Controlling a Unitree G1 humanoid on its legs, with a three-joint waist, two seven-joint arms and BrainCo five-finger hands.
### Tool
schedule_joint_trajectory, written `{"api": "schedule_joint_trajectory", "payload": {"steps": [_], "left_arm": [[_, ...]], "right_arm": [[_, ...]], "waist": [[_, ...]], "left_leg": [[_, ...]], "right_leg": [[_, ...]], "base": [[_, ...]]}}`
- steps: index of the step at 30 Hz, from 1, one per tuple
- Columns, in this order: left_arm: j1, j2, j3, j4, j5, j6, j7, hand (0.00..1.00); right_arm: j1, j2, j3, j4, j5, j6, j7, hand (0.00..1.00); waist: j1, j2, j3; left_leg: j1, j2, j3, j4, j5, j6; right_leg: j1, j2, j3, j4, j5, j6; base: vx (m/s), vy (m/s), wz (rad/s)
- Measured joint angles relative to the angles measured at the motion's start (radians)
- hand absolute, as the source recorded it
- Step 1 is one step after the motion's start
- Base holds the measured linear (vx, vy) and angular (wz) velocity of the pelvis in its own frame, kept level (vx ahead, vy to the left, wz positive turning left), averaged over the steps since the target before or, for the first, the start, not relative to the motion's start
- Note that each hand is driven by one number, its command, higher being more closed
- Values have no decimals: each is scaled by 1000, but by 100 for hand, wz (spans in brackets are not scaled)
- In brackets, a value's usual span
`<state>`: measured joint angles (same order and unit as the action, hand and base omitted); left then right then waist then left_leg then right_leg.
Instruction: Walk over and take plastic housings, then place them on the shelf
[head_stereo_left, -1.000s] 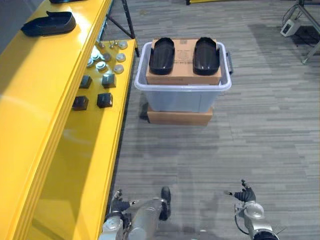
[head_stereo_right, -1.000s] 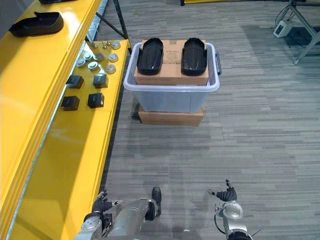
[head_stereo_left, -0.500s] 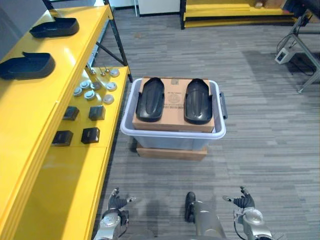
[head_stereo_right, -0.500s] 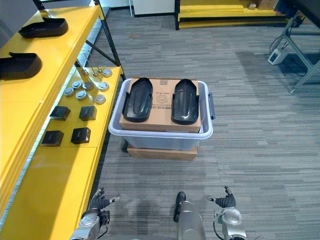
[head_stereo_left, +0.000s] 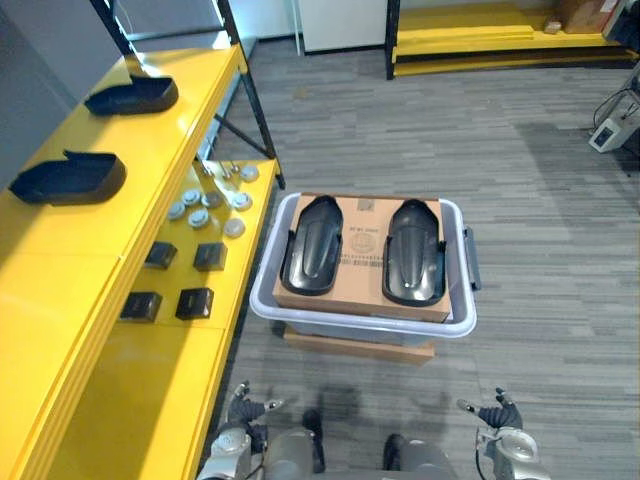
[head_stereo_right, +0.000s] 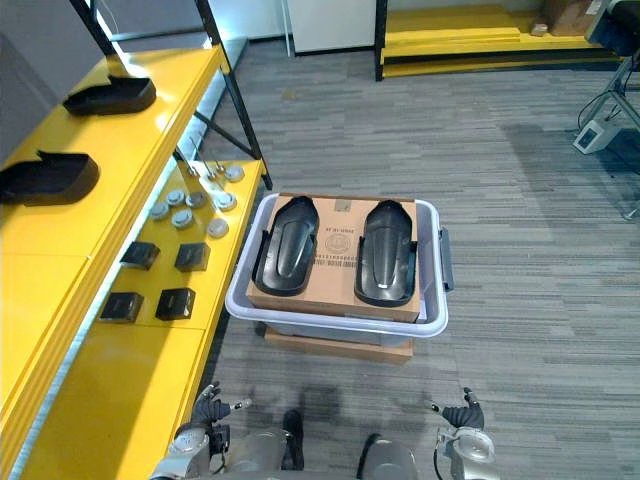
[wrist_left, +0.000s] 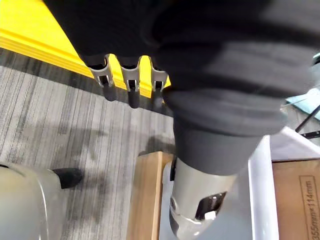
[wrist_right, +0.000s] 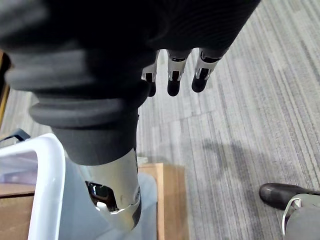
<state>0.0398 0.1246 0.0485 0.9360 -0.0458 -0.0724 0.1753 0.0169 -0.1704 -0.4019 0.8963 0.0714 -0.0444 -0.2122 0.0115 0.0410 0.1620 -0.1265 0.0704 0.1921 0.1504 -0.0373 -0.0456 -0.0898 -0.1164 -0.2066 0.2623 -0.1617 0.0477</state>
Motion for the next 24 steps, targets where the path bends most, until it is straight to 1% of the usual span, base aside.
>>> {"api": "schedule_joint_trajectory", "payload": {"steps": [2,4,5,8,9,11,14,16,17,19,21,22,23,24], "left_arm": [[5,15,14,-1,0,0,1,0],[4,15,34,-5,0,-1,2,0],[7,15,42,-14,0,-1,2,0],[25,13,42,-25,6,-1,1,0],[37,7,42,-26,17,-1,1,0],[49,-2,42,-45,19,-2,1,0],[60,-13,41,-64,19,-5,1,0],[68,-22,41,-66,19,-5,1,0],[77,-25,39,-66,19,-5,0,0],[93,-26,31,-72,19,-5,0,0],[114,-26,32,-84,19,-5,0,0],[121,-26,31,-84,19,-5,0,0],[123,-26,32,-84,19,-5,1,0],[127,-25,32,-84,19,-5,1,0]], "right_arm": [[13,0,-80,-33,24,-4,-9,0],[29,-1,-134,-75,41,-4,-21,0],[37,-1,-179,-148,46,-4,-38,0],[62,-4,-223,-339,48,-5,-62,0],[71,-10,-230,-436,46,-12,-79,0],[69,-16,-229,-513,42,-22,-91,0],[47,-16,-212,-623,32,-28,-98,0],[44,-22,-165,-685,19,-29,-97,0],[35,-28,-127,-705,-10,-33,-92,0],[11,-36,-79,-717,-47,-35,-88,0],[-23,-38,-36,-717,-80,-35,-88,0],[-38,-45,-9,-717,-99,-35,-89,0],[-49,-56,12,-709,-123,-35,-91,0],[-60,-60,25,-699,-126,-34,-92,0]], "waist": [[-1,4,-7],[-4,4,-18],[-10,4,-22],[-31,1,-24],[-33,1,-39],[-33,-2,-52],[-30,-7,-63],[-25,-7,-66],[-25,-7,-67],[-24,-6,-69],[-14,-5,-70],[-1,-4,-70],[6,-4,-70],[7,-4,-70]], "left_leg": [[29,-8,9,-34,1,2],[36,-11,11,-55,7,11],[42,-12,13,-75,12,19],[62,-17,20,-92,15,21],[80,-18,28,-111,15,22],[86,-19,32,-118,15,23],[93,-21,28,-140,30,33],[95,-24,22,-154,41,34],[95,-26,14,-162,49,36],[97,-34,-3,-190,70,36],[97,-36,-14,-214,88,35],[92,-36,-25,-226,97,35],[84,-36,-42,-233,105,38],[82,-37,-52,-241,110,36]], "right_leg": [[19,2,16,-39,15,8],[28,9,17,-61,26,9],[38,10,18,-82,37,10],[56,13,27,-103,44,15],[67,16,37,-120,50,17],[72,18,42,-133,58,17],[86,21,39,-162,73,18],[86,20,33,-164,77,18],[86,19,26,-164,78,18],[83,19,11,-164,80,17],[75,20,3,-164,84,15],[67,21,-4,-164,87,15],[64,20,-19,-164,88,15],[63,18,-30,-164,88,15]], "base": [[84,55,-22],[88,20,-10],[87,13,-8],[71,12,-12],[52,10,-20],[41,15,-12],[-8,4,2],[-39,13,10],[-60,11,21],[-71,15,22],[-70,21,13],[-68,6,25],[-64,1,32],[-75,9,42]]}}
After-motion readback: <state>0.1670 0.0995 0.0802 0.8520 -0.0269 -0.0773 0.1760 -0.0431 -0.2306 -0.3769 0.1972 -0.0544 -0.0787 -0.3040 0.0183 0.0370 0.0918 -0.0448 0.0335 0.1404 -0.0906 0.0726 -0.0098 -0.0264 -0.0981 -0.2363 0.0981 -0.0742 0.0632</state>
